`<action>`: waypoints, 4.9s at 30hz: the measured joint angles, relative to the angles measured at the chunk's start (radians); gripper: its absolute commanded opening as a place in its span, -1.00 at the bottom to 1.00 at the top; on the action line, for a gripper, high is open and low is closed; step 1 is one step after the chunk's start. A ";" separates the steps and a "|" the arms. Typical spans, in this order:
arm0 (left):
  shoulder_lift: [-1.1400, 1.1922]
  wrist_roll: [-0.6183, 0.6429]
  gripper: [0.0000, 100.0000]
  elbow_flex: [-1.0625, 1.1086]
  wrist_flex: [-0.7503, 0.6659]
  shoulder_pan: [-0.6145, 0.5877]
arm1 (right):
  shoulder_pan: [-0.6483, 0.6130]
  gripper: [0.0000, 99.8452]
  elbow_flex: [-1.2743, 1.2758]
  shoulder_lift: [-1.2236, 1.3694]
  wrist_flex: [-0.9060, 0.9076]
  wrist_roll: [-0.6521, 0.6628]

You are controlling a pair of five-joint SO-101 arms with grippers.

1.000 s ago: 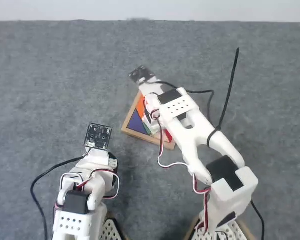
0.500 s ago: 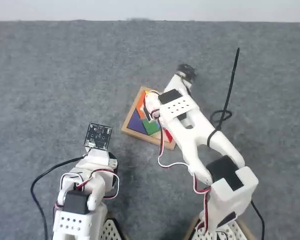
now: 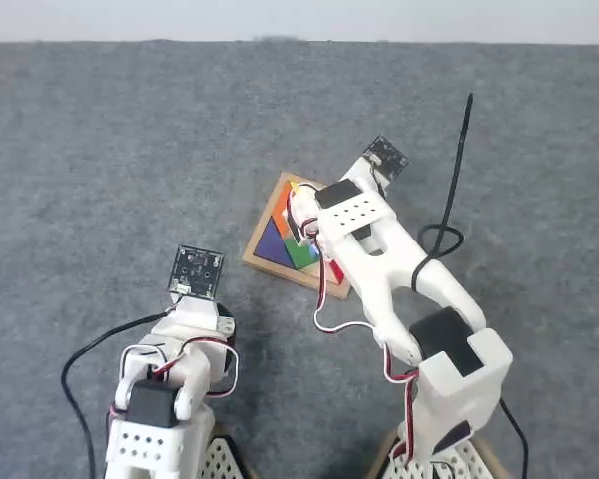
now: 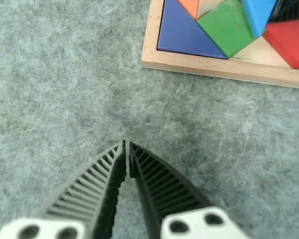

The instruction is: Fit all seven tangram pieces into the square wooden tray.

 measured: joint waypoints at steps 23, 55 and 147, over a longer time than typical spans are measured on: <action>0.000 0.000 -0.98 0.000 0.000 0.000 | 0.040 -0.11 -0.002 0.000 0.044 -0.173; 0.000 0.000 -0.98 0.000 0.000 0.000 | 0.212 -0.99 -0.002 -0.138 0.259 1.455; 0.000 0.000 -0.98 0.000 0.000 0.000 | 0.011 -0.98 0.796 -0.727 -0.328 1.393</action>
